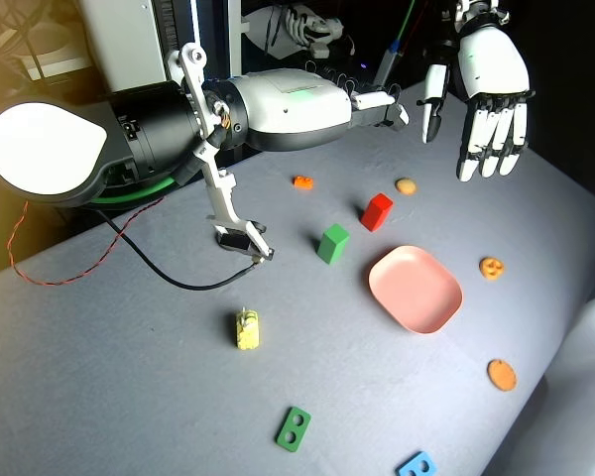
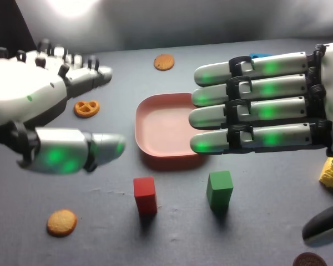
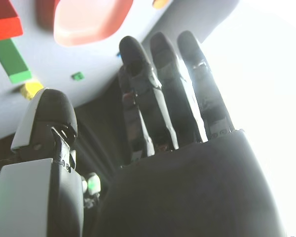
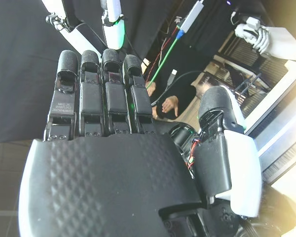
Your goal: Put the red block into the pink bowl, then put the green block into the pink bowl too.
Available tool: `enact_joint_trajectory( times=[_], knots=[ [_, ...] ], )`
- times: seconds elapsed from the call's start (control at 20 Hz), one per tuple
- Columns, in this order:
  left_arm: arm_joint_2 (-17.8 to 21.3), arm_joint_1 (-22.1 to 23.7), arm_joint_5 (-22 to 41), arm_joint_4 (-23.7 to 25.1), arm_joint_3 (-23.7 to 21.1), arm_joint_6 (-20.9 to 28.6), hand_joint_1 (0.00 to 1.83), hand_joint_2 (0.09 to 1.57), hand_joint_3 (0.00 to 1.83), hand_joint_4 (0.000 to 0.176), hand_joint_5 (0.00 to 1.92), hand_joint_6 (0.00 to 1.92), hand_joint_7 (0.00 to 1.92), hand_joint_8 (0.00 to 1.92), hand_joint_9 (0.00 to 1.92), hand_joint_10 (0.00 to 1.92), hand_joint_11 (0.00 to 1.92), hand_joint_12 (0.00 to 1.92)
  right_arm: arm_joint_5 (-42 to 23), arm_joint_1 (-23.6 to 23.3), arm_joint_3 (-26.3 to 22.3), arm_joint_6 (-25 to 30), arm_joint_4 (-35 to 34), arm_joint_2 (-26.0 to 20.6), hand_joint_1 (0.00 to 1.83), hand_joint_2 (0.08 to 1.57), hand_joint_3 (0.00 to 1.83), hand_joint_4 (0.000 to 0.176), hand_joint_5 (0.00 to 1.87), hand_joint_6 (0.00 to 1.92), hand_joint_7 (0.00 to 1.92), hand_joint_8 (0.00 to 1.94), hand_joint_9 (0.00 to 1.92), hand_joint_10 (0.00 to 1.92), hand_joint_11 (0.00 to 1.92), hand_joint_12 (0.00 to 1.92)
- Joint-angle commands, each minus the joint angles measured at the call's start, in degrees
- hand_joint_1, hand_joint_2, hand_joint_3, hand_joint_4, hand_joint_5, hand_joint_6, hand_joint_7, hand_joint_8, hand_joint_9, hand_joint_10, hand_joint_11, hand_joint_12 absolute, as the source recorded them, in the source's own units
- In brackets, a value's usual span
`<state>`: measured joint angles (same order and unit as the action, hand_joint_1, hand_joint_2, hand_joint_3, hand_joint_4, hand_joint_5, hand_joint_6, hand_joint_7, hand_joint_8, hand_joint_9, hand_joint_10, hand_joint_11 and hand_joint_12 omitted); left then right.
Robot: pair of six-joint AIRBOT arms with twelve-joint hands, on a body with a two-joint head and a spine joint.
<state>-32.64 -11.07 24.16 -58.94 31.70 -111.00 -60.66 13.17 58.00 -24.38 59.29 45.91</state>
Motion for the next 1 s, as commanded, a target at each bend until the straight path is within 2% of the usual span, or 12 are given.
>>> enact_joint_trajectory(
  times=[0.0,0.25,0.3,0.5,0.65,0.7,0.8,0.9,0.95],
  knots=[
    [0.5,0.6,4.1,1.5,0.2,0.0,0.00,1.16,0.02,0.000,0.10,0.00,0.09,0.00,0.05,0.01,0.04,0.03,-5.0,-0.2,0.0,-0.1,-4.9,-0.6,0.04,1.02,0.04,0.000,0.00,0.00,0.00,0.00,0.00,0.00,0.00,0.00],
    [0.5,0.6,4.1,1.5,0.0,0.0,0.00,1.17,0.01,0.000,0.08,0.00,0.07,0.00,0.03,0.00,0.00,0.03,-5.0,-0.2,0.0,-0.1,-4.9,-0.6,0.10,1.03,0.02,0.000,0.00,0.00,0.00,0.00,0.00,0.00,0.00,0.00],
    [0.5,0.5,4.1,1.5,-0.1,-0.1,0.00,1.18,0.00,0.000,0.12,0.01,0.11,0.00,0.08,0.00,0.00,0.16,-5.0,-0.2,0.0,-0.1,-4.9,-0.6,0.09,1.03,0.02,0.000,0.00,0.00,0.00,0.00,0.00,0.00,0.00,0.00],
    [0.5,0.2,4.0,0.8,-0.1,-0.6,0.00,1.18,0.00,0.000,0.07,0.01,0.05,0.00,0.02,0.01,0.01,0.02,-5.0,-0.2,0.0,-0.1,-4.9,-0.6,0.07,1.04,0.01,0.000,0.00,0.00,0.00,0.00,0.00,0.00,0.00,0.00],
    [0.3,-0.3,4.0,0.9,0.2,-0.6,0.00,1.19,0.00,0.000,0.15,0.00,0.13,0.00,0.09,0.00,0.00,0.23,-5.0,-0.2,0.0,-0.1,-4.9,-0.6,0.13,1.04,0.01,0.000,0.02,0.01,0.02,0.00,0.00,0.00,0.01,0.00],
    [0.0,-0.6,4.0,1.4,0.3,-0.6,0.00,1.20,0.00,0.000,0.15,0.00,0.12,0.01,0.07,0.01,0.00,0.12,-5.0,-0.2,0.0,-0.1,-4.9,-0.6,0.13,1.04,0.01,0.000,0.03,0.01,0.02,0.01,0.00,0.00,0.01,0.01],
    [-0.4,-1.3,4.0,2.2,0.5,-0.6,0.00,1.18,0.00,0.000,0.19,0.01,0.11,0.00,0.04,0.01,0.00,0.06,-5.0,-0.2,0.0,-0.1,-4.9,-0.6,0.10,1.04,0.01,0.000,0.00,0.00,0.00,0.00,0.00,0.00,0.00,0.00],
    [-1.4,-2.3,4.0,3.1,1.0,-0.6,0.01,1.13,0.00,0.082,0.23,0.01,0.06,0.00,0.00,0.00,0.00,0.00,-5.0,-0.2,0.0,-0.1,-4.9,-0.6,0.16,1.03,0.00,0.000,0.08,0.01,0.09,0.01,0.01,0.00,0.02,0.01],
    [-2.1,-2.9,4.0,3.5,1.2,-0.6,0.04,1.11,0.00,0.094,0.24,0.01,0.05,0.00,0.00,0.00,0.00,0.00,-5.0,-0.2,0.0,-0.1,-4.9,-0.6,0.16,1.02,0.00,0.000,0.09,0.01,0.11,0.01,0.03,0.01,0.03,0.02]
  ],
)
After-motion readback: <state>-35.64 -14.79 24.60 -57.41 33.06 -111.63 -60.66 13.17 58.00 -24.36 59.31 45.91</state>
